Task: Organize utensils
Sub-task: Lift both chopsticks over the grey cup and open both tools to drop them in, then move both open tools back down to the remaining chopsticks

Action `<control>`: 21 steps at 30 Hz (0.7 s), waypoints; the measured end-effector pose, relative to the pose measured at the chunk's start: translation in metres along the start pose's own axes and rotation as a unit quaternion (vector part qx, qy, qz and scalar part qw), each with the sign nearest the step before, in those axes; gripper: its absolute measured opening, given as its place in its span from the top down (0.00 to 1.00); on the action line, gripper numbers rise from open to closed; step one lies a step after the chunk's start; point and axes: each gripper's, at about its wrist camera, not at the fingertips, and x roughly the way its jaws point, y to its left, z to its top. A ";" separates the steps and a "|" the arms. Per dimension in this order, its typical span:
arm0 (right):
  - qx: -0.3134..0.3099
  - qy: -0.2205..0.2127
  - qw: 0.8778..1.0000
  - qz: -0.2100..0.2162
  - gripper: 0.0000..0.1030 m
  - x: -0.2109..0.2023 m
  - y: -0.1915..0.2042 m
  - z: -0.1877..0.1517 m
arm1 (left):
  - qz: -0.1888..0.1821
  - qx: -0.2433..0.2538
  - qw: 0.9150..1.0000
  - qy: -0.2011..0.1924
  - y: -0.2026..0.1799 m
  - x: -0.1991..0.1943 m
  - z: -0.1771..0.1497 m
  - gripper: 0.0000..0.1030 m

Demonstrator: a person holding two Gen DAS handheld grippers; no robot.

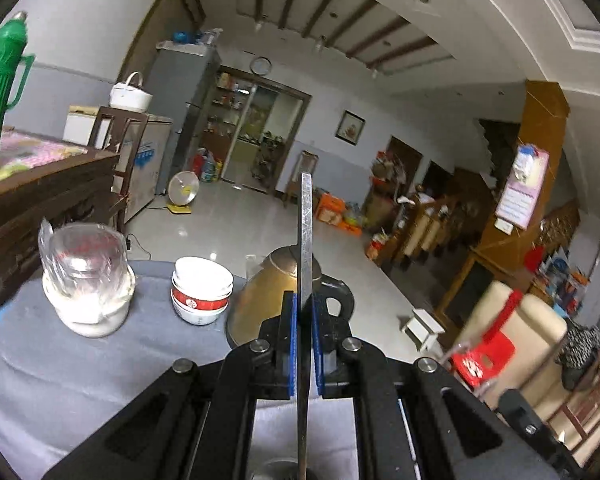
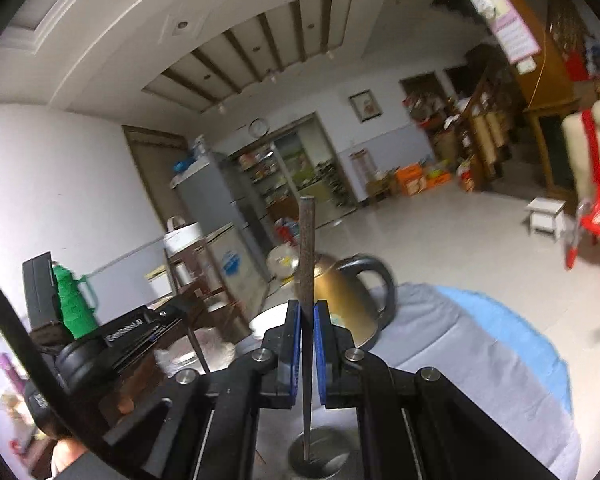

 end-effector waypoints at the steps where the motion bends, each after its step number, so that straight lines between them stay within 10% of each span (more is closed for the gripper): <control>1: -0.005 0.000 1.000 -0.006 0.93 0.004 -0.002 -0.002 | 0.003 -0.003 1.000 0.006 -0.001 0.003 -0.005 0.93; 16: 0.020 0.156 0.987 0.028 0.88 0.035 -0.039 -0.056 | 0.011 0.041 0.988 0.148 0.019 0.006 -0.073 0.89; 21: 0.042 0.154 0.986 0.054 0.37 0.004 -0.047 -0.064 | 0.008 0.080 0.982 0.172 0.039 -0.038 -0.084 0.57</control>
